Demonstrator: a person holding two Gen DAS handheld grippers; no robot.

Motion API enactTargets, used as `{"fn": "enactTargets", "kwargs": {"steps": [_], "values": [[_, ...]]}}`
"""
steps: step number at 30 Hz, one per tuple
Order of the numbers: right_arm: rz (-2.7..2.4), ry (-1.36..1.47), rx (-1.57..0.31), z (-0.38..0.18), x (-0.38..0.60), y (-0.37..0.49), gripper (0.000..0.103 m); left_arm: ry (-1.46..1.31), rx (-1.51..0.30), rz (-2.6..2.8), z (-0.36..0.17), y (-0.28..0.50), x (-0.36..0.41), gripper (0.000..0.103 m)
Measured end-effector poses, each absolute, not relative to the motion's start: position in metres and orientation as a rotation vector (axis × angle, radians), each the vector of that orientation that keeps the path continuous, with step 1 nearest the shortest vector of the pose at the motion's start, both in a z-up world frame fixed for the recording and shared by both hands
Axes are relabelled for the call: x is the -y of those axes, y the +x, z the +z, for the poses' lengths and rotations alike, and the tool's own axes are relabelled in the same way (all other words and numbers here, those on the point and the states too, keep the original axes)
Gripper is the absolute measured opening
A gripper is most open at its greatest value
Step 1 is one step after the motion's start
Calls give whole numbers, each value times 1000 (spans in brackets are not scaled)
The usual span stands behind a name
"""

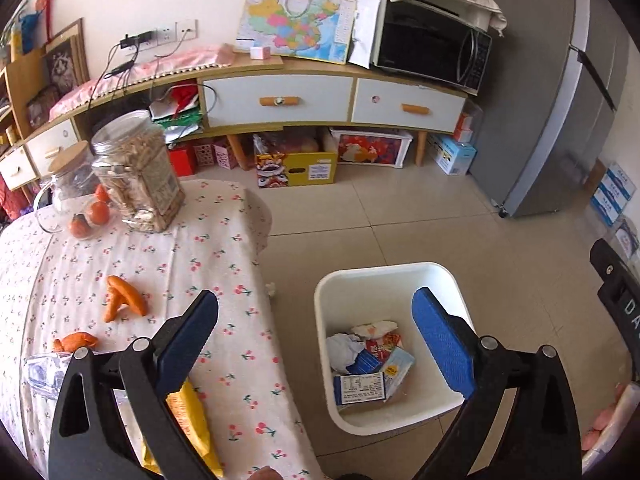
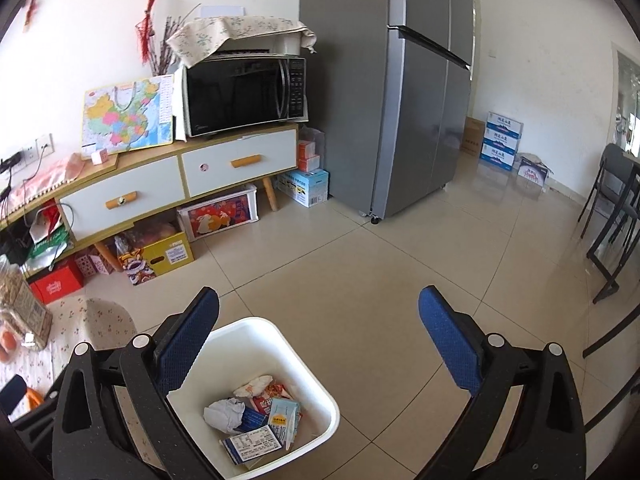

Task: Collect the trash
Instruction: 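Move both grippers back over the table toward the orange peel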

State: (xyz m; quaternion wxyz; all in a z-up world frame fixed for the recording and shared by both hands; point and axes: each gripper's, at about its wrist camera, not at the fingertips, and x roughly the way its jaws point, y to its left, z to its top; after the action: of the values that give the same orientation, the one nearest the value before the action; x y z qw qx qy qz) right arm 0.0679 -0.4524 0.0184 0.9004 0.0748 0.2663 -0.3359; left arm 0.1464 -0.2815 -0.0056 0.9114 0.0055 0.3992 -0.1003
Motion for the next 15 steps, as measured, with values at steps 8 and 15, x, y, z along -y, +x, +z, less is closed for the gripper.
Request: {"fn": "enactTargets", "kwargs": {"steps": [8,15], "values": [[-571,33,-532,22,383,81,96,-46,-784,-71,4,141,215,95],[-490,-40,-549,19,338,92,96,-74,-788,4,1,136,170,95]]}}
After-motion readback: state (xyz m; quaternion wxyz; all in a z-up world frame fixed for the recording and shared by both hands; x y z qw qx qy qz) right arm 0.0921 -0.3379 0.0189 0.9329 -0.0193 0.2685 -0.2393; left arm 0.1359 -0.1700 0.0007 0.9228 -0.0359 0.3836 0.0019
